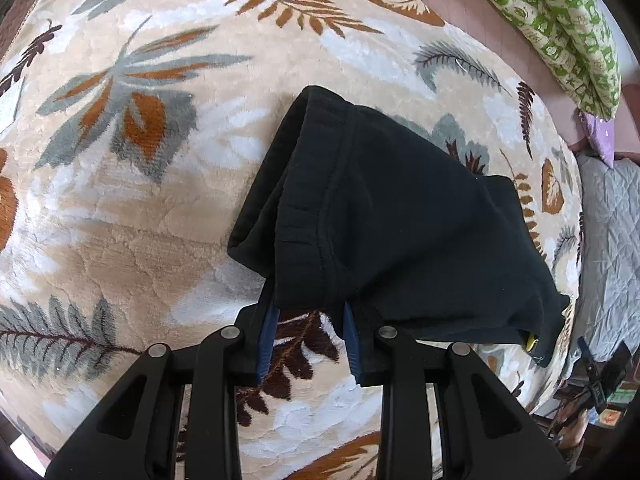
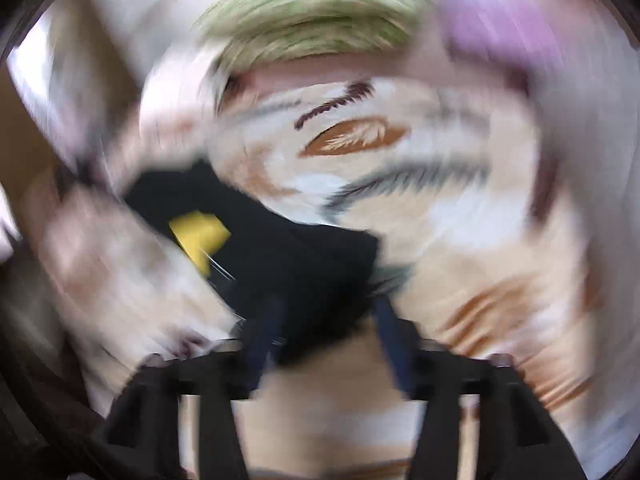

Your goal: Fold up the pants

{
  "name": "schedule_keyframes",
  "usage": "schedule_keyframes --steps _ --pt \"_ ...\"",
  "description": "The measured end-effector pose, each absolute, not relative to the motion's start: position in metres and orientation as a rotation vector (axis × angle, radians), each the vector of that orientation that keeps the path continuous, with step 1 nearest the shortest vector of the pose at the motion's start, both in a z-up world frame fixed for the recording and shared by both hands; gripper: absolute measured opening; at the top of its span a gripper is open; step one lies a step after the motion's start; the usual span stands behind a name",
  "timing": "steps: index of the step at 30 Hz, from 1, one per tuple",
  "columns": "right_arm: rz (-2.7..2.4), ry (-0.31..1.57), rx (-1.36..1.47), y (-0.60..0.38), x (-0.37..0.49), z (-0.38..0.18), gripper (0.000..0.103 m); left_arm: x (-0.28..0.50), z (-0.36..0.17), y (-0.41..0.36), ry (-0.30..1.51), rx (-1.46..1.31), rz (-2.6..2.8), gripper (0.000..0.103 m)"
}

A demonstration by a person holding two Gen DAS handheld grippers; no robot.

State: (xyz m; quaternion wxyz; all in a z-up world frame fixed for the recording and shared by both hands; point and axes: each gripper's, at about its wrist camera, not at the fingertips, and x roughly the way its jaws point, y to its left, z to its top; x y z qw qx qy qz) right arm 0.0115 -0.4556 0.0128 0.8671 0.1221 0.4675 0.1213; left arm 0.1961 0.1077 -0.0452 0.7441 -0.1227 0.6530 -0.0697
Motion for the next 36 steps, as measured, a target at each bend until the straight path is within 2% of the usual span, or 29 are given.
schedule_keyframes --steps 1,4,6,9,11,12,21,22,24,25,33,35,36 --pt "0.261 0.990 0.380 -0.461 0.017 0.007 0.057 0.197 -0.046 0.108 1.430 -0.273 -0.155 0.027" --pt "0.214 1.001 0.451 -0.462 0.032 -0.004 0.058 0.197 -0.048 0.109 1.440 -0.286 -0.163 0.028" --pt "0.216 1.036 0.519 -0.461 0.044 -0.020 0.052 0.198 -0.048 0.110 1.443 -0.285 -0.172 0.028" --pt "0.187 1.075 0.542 -0.457 0.054 -0.036 0.051 0.199 -0.047 0.110 1.445 -0.273 -0.184 0.028" --pt "0.174 1.093 0.557 -0.453 0.052 -0.047 0.045 0.200 -0.046 0.109 1.444 -0.263 -0.194 0.028" --pt "0.155 1.095 0.532 -0.450 0.052 -0.047 0.039 0.200 -0.043 0.108 1.440 -0.248 -0.204 0.028" --pt "0.138 1.146 0.490 -0.438 0.062 -0.057 0.040 0.190 0.005 0.119 1.327 -0.166 -0.258 0.031" --pt "0.139 1.145 0.490 -0.438 0.062 -0.058 0.040 0.192 0.011 0.123 1.304 -0.167 -0.254 0.034" --pt "0.133 1.139 0.511 -0.439 0.062 -0.058 0.040 0.198 0.017 0.127 1.273 -0.178 -0.252 0.050" --pt "0.132 1.137 0.521 -0.440 0.062 -0.059 0.040 0.203 0.019 0.127 1.250 -0.185 -0.254 0.061" --pt "0.121 1.119 0.595 -0.445 0.058 -0.061 0.039 0.245 -0.003 0.102 1.303 -0.159 -0.272 0.063" --pt "0.112 1.121 0.584 -0.444 0.059 -0.061 0.034 0.247 -0.013 0.093 1.336 -0.127 -0.271 0.063" --pt "0.113 1.122 0.584 -0.444 0.060 -0.062 0.020 0.247 -0.017 0.088 1.334 -0.092 -0.248 0.063"
